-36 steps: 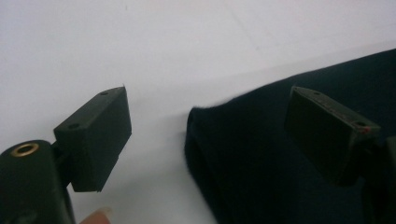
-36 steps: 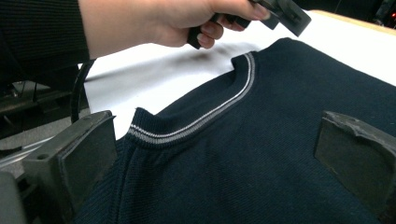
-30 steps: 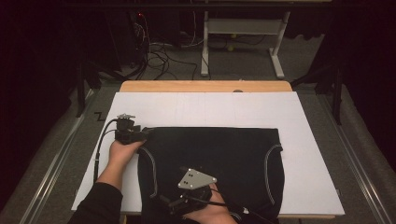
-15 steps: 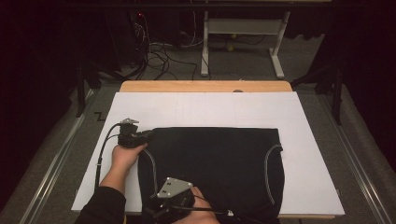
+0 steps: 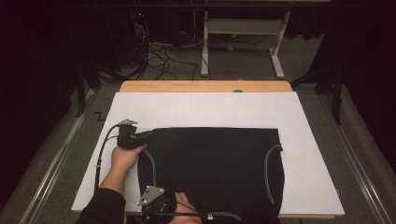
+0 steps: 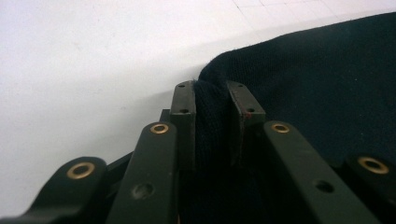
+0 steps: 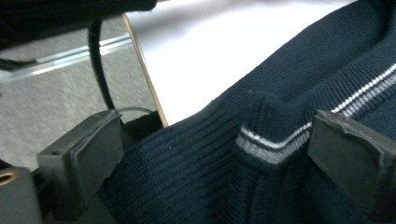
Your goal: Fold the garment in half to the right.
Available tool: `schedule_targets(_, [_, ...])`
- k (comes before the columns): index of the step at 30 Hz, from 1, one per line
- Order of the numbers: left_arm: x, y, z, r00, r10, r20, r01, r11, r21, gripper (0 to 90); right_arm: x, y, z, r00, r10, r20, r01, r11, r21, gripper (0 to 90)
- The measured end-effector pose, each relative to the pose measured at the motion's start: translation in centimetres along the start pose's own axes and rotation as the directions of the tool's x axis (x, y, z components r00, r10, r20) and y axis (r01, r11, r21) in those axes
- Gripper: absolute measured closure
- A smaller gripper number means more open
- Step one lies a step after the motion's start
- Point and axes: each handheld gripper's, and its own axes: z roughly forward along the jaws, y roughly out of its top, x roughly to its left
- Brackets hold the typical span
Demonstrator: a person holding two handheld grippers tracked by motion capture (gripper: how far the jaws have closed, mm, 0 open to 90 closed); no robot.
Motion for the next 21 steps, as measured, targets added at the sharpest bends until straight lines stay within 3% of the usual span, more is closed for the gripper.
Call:
schedule_targets(3, [0.0,0.0,0.0,1.0,0.0,0.001,0.0,1.0,-0.001,70.7,0.5,0.0,0.2,0.9991,-0.016,0.039,0.015,1.0,0.018,5.2])
schedule_targets(8, [0.2,0.0,0.0,0.9999,-0.01,0.01,0.01,1.0,-0.001,70.7,0.7,0.1,0.1,0.9947,-0.025,0.1,0.023,0.999,0.026,17.7])
schedule_targets(16, [0.1,0.0,0.0,0.9999,-0.01,0.008,0.01,1.0,0.0,70.7,-0.1,0.0,-0.6,0.9977,0.003,0.068,-0.005,1.0,0.02,33.3])
schedule_targets(18, [0.2,0.0,0.0,0.9998,-0.013,0.012,0.013,0.9999,0.0,70.6,-0.6,-0.1,-0.8,0.9976,0.031,0.062,-0.031,0.999,0.004,45.5])
schedule_targets(21, [0.2,0.0,0.0,0.9998,-0.015,0.013,0.015,0.9999,0.001,70.7,-1.4,-0.3,-1.1,0.9969,0.052,0.059,-0.052,0.999,0.002,55.4])
